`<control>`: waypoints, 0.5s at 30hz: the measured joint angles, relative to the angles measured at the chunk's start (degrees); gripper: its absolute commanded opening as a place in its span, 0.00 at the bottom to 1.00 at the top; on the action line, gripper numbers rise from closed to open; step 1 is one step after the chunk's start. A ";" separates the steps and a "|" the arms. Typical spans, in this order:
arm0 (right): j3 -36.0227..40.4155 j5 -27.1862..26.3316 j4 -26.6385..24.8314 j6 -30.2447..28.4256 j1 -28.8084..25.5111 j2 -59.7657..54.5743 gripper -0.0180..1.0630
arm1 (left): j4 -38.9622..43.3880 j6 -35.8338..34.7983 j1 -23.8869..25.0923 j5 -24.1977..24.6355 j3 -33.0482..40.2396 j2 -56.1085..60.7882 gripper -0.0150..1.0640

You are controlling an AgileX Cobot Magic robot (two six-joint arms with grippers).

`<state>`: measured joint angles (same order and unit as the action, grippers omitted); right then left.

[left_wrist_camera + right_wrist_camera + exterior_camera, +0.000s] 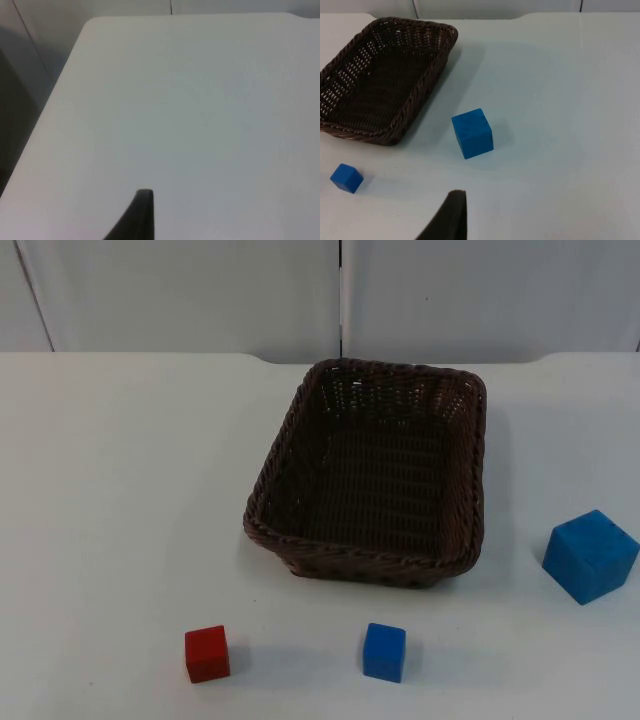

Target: Pick up the basket with the left hand and place the largest block into the basket with the right hand.

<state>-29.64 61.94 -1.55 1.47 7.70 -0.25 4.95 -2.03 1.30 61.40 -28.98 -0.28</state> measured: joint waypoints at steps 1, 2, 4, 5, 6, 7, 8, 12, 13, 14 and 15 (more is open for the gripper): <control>0.00 0.00 0.00 0.00 0.00 0.00 0.99 | -0.12 0.00 0.00 0.00 -0.71 -0.46 0.99; 0.00 0.00 0.00 0.00 0.00 0.00 0.99 | -0.12 0.00 0.00 0.00 -0.71 -0.46 0.99; 0.00 0.00 0.00 0.00 0.00 0.00 0.99 | -0.15 0.10 0.00 -0.24 -2.23 -2.19 0.99; 0.00 0.00 0.00 0.00 0.00 0.00 0.99 | -0.15 0.10 0.00 -0.24 -3.07 -3.42 0.99; 0.00 0.00 0.00 0.00 0.00 0.00 0.99 | -0.15 0.10 0.00 -0.24 -3.87 -4.66 0.99; 0.00 0.00 0.00 0.00 0.00 0.00 0.99 | -0.25 0.10 0.00 -0.35 -4.49 -5.83 0.99; 0.00 0.00 0.00 0.00 0.00 0.00 0.99 | -0.25 0.10 0.00 -0.35 -4.49 -5.83 0.99; 0.00 0.00 0.00 0.00 0.00 0.00 0.99 | -0.74 0.10 0.00 -1.37 -6.04 -9.51 0.99; 0.00 0.00 0.00 0.00 0.00 0.00 0.99 | -0.74 0.10 0.00 -1.37 -6.04 -9.51 0.99; 0.00 0.00 0.00 0.00 0.00 0.00 0.99 | -0.91 0.10 0.00 -1.59 -6.19 -10.11 0.99; 0.00 0.00 0.00 0.00 0.00 0.00 0.99 | -1.06 0.10 0.00 -1.72 -6.31 -10.79 0.99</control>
<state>-29.64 61.94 -1.55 1.47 7.70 -0.25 3.89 -1.93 1.30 59.68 -35.29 -11.07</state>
